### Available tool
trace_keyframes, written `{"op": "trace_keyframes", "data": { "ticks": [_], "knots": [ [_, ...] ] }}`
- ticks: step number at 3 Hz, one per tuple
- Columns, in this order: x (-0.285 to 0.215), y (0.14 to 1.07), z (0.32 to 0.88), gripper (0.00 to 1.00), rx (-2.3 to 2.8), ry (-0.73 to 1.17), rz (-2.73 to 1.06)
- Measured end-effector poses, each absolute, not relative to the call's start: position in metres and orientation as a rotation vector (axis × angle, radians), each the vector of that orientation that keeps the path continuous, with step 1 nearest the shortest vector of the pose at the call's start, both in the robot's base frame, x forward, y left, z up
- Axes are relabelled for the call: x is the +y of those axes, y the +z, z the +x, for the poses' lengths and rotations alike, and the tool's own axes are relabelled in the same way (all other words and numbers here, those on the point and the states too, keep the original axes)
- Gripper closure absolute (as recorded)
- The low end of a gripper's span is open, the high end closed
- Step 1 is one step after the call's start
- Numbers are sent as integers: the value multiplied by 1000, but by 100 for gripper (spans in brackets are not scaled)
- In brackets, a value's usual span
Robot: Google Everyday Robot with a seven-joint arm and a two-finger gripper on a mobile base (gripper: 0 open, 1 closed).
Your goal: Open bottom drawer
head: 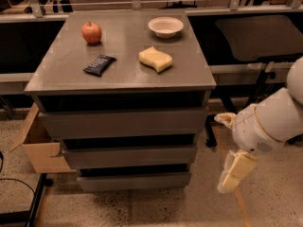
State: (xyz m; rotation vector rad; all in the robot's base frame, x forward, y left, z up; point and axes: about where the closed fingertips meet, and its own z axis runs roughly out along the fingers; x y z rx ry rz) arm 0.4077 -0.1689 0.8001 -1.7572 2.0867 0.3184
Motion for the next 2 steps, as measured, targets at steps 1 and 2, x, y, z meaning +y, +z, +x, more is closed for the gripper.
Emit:
{"op": "trace_keyframes", "data": {
  "ticks": [1, 2],
  "knots": [
    [-144, 721, 417, 0, 2039, 432, -1688],
    [-143, 718, 418, 0, 2039, 441, -1687]
  ]
}}
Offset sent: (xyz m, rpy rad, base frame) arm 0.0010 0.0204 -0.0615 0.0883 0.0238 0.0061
